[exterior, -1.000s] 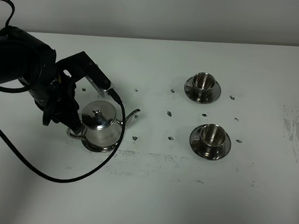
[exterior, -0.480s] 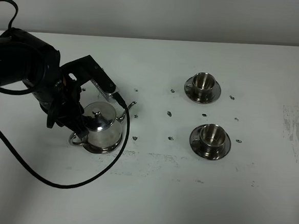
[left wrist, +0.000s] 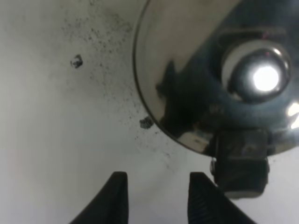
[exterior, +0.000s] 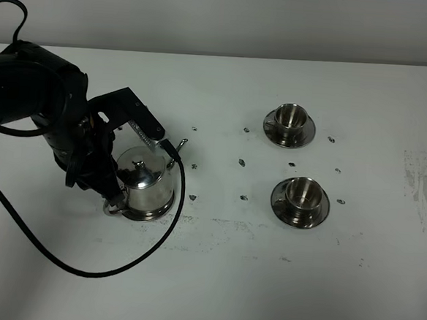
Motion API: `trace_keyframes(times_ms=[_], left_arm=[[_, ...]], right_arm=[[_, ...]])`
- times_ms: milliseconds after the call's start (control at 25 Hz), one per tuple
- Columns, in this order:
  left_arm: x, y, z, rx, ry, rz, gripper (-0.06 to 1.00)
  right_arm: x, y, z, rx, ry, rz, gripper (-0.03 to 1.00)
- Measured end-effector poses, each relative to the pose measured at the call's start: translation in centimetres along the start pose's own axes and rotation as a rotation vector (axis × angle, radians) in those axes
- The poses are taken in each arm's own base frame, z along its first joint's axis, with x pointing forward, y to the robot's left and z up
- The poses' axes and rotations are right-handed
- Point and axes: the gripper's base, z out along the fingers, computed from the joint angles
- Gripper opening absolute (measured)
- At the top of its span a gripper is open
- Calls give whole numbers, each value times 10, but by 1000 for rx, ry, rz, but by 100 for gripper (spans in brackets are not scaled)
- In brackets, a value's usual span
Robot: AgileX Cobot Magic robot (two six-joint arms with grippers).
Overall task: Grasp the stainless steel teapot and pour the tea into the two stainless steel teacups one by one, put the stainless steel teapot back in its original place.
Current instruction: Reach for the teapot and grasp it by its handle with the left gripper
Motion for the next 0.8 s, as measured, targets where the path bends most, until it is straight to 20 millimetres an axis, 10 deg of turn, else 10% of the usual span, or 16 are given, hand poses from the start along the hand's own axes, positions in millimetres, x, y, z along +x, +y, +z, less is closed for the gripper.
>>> trace_keyframes(times_ms=[520,800], left_arm=[[9,-15,-55,76,-53,-172,31],[28,-34,-52,89,-106,-353,31]], right_arm=[[0,0,0,0,0,-1,59],[0,0,0,0,0,0,59]])
